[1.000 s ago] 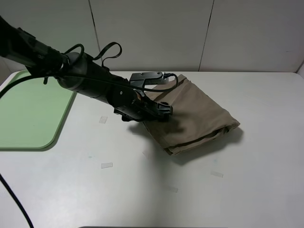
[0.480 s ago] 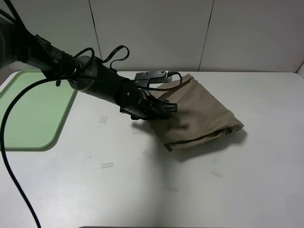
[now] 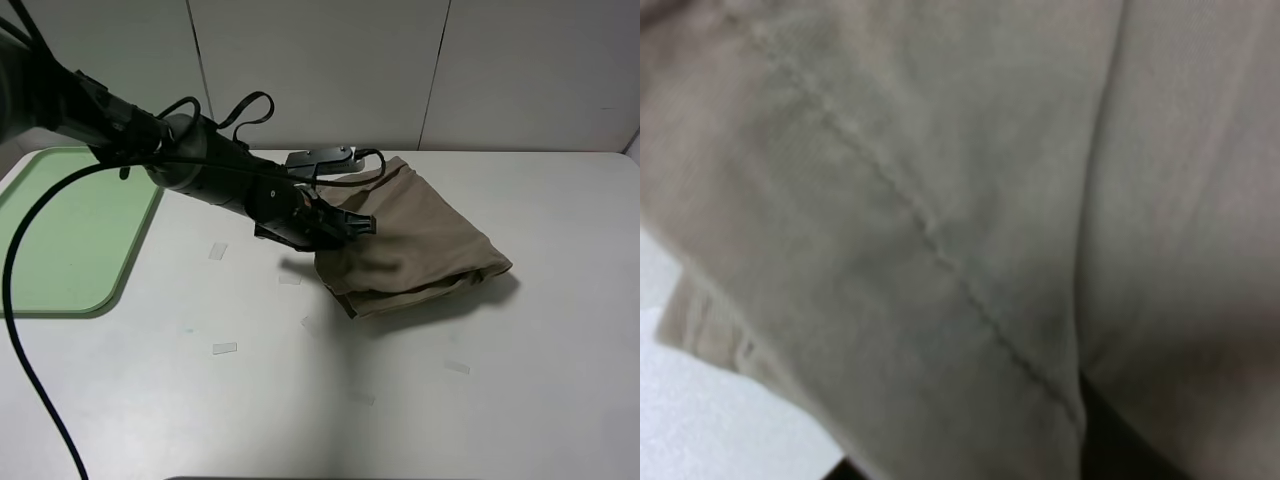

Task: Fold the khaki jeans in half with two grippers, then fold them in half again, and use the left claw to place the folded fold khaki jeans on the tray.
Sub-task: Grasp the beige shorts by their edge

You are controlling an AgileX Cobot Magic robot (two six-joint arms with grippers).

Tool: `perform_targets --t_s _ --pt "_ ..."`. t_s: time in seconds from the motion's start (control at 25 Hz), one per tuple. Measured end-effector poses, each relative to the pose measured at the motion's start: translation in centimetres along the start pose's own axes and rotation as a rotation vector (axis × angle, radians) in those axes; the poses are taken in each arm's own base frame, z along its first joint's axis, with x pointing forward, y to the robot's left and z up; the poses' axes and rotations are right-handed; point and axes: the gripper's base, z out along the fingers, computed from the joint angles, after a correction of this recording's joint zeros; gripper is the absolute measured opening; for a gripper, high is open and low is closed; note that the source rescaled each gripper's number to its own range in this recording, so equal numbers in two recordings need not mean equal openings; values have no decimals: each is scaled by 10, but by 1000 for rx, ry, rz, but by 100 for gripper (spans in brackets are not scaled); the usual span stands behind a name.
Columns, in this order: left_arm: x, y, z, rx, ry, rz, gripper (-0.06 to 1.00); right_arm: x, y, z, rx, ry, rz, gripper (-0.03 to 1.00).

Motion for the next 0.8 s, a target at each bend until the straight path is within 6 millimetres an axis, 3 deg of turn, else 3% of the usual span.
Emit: perform_targets --t_s 0.36,0.8 --pt "-30 -17 -40 -46 64 159 15 0 0 0 0 0 1 100" --pt "-30 -15 -43 -73 95 192 15 0 0 0 0 0 2 100"
